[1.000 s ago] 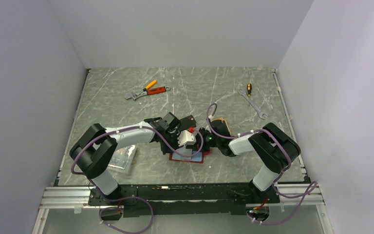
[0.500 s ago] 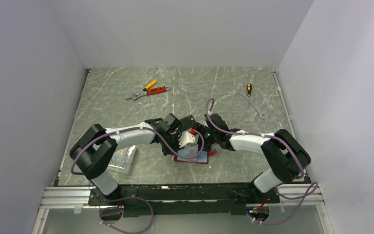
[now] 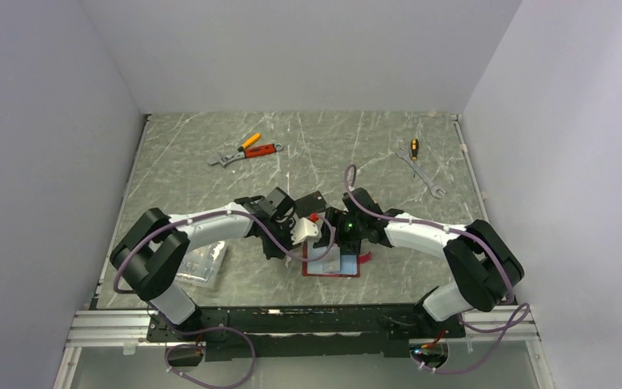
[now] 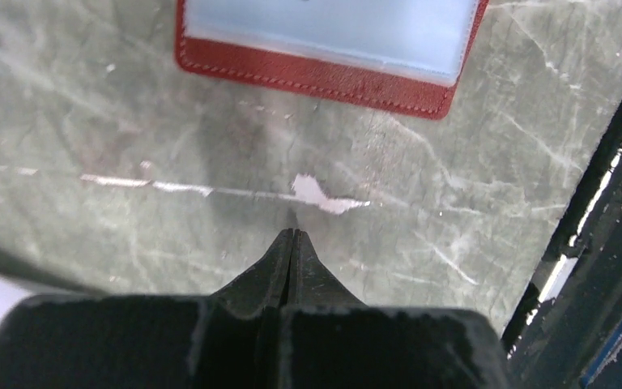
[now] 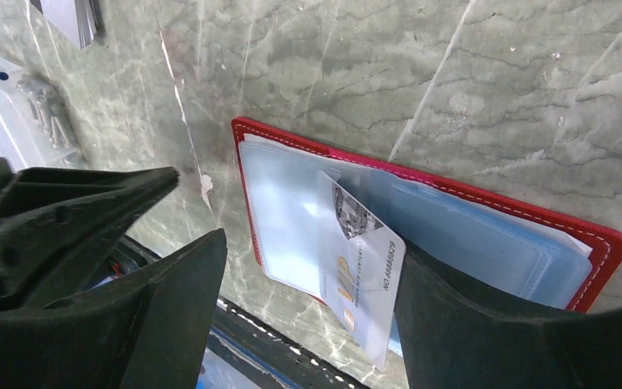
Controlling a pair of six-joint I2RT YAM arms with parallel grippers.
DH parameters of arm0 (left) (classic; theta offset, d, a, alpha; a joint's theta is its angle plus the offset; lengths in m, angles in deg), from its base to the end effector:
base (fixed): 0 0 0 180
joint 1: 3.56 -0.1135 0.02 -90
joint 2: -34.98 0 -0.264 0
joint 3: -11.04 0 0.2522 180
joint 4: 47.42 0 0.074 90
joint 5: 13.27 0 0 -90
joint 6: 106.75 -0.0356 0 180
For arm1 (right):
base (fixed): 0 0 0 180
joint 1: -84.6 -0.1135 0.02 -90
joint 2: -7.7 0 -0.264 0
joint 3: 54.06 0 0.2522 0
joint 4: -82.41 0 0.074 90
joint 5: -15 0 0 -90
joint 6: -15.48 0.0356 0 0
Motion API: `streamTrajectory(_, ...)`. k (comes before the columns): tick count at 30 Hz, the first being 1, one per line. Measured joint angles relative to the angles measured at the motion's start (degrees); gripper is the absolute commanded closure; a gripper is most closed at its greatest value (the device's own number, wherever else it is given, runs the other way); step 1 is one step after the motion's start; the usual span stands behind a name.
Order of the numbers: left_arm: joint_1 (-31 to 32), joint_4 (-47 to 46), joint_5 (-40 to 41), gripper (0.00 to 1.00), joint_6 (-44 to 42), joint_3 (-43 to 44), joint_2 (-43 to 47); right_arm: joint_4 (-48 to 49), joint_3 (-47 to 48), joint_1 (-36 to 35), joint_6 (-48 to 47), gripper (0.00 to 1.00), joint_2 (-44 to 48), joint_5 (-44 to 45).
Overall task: Put the credit cards into the card holder
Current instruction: Insert the credit card into the card holder.
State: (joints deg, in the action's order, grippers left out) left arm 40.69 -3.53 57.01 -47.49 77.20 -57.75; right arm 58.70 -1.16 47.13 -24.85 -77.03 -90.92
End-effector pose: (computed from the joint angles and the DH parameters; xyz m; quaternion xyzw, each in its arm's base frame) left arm 0.2023 -0.2138 0.1631 0.6141 0.7527 -0.1873 0.1462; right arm 0.2094 0.1728 0.1541 0.0597 0.9449 0.2980 0.1214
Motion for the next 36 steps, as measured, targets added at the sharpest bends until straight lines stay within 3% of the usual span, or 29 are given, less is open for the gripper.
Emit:
streamTrajectory(7,-1.6,2.32,-2.36,1.0,-1.2,1.2,9.46,1.97,-0.48,0.07,0.87,0.28,-0.92,-1.4)
streamTrajectory(16,4.9,1.73,-2.91,1.0,-1.62,2.97,9.18,9.84,-1.09,0.37,4.61,0.29,-4.26,-5.03)
streamTrajectory(28,14.14,-2.27,-2.89,1.0,-1.18,5.05,0.72,15.04,-3.15,0.92,6.45,0.32,-4.81,-6.64)
streamTrajectory(36,14.47,-3.76,3.58,1.0,-1.57,4.72,-3.76,13.51,-2.23,0.9,5.18,0.3,-4.83,-6.56)
